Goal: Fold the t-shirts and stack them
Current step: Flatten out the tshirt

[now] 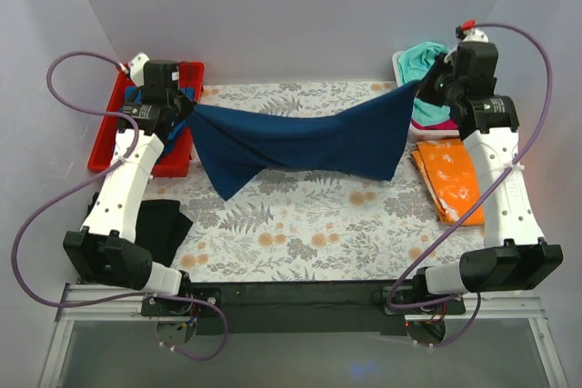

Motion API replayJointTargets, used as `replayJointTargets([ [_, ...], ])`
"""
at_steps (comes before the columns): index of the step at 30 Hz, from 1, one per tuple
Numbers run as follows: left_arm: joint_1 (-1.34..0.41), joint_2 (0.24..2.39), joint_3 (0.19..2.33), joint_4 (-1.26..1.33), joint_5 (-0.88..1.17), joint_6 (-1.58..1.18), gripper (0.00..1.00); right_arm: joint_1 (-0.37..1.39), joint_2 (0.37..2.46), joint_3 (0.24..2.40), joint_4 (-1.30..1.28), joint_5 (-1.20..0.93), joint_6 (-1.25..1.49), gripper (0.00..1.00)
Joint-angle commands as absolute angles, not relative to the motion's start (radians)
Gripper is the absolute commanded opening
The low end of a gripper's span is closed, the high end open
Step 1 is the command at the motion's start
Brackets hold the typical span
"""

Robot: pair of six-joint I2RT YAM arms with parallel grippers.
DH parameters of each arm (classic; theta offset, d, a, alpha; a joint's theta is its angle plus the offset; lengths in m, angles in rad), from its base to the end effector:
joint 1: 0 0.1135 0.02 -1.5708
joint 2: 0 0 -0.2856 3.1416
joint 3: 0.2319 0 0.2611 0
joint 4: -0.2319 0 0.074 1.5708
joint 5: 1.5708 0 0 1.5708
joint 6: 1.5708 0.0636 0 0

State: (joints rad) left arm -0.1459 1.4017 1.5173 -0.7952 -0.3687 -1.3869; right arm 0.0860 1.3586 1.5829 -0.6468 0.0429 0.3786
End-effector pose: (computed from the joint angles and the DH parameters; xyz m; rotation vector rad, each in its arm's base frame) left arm 0.3211 -0.0240 0.4002 -1.4539 1.6939 -0.4379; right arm 0.3187 0.0247 0.4513 0.3193 1.9764 0.2563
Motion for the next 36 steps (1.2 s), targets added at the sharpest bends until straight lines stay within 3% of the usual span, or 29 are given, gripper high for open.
replayJointTargets([
  [1,-0.14,1.426,1.684,-0.724,-0.33,-1.306,0.0,0.083,1.402,1.761,-0.571,0.017,0.342,0.01],
  [14,-0.14,1.554,1.976,-0.657,-0.33,-1.23,0.0,0.081,1.509,2.161,-0.494,0.043,0.291,0.01],
  [21,-0.14,1.48,1.976,-0.653,-0.417,-1.224,0.0,0.083,1.434,2.167,-0.446,0.118,0.262,0.01],
  [36,-0.14,1.405,2.014,-0.684,-0.327,-1.23,0.0,0.083,1.41,2.246,-0.338,0.049,0.285,0.01],
])
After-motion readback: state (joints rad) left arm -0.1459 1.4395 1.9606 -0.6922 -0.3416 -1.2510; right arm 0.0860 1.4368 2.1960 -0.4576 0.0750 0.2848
